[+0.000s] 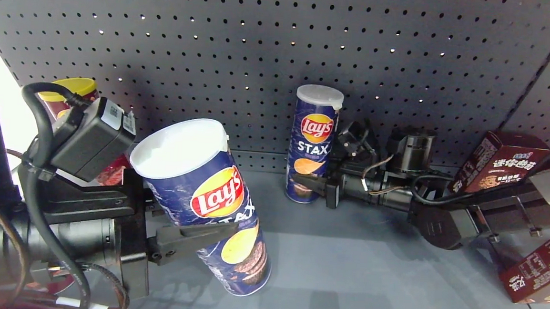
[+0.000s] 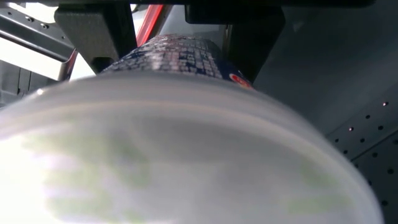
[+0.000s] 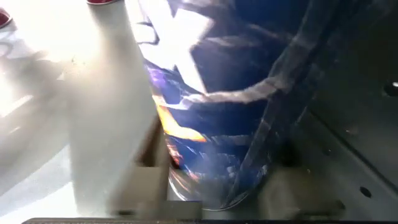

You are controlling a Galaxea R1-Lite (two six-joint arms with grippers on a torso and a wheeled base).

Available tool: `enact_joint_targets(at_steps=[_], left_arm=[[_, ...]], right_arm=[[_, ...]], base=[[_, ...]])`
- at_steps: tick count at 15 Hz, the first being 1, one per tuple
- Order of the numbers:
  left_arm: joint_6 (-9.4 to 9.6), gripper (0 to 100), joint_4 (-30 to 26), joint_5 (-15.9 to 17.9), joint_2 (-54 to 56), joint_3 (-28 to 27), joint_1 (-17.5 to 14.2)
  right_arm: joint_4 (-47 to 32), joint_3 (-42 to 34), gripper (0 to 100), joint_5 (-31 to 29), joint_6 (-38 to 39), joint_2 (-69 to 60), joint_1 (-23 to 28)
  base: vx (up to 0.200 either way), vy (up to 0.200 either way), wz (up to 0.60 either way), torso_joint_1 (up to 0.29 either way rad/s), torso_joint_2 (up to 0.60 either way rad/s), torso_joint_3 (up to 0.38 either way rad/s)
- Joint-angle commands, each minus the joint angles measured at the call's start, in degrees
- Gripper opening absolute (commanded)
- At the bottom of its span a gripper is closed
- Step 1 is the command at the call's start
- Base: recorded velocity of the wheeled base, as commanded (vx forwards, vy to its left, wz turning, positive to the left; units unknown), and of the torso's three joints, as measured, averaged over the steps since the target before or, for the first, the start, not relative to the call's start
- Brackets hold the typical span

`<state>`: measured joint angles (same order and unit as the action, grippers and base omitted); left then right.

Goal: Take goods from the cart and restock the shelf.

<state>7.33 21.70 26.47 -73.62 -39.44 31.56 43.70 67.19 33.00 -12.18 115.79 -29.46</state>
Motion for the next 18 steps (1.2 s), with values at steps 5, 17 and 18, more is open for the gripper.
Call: enact_joint_targets(at_steps=[5, 17, 18], left_arm=[[0.06, 0, 0.0, 0.0, 0.3, 0.8, -0.7], [0.32, 0, -0.1, -0.3, 2.9, 2.0, -0.2], [0.32, 0, -0.1, -0.3, 3.2, 2.5, -0.3]], right_arm=[[0.2, -13.8, 0, 0.0, 0.0, -14.2, -1.2], [8.2, -38.9, 0, -4.8, 0.2, -26.6, -9.8], [8.9, -39.9, 0, -5.9, 0.3, -26.4, -10.9]], base=[[0.0, 0.0, 0.0, 0.0, 0.0, 0.0], [0.0, 0.0, 0.0, 0.0, 0.0, 0.0], [0.0, 0.0, 0.0, 0.0, 0.0, 0.0]])
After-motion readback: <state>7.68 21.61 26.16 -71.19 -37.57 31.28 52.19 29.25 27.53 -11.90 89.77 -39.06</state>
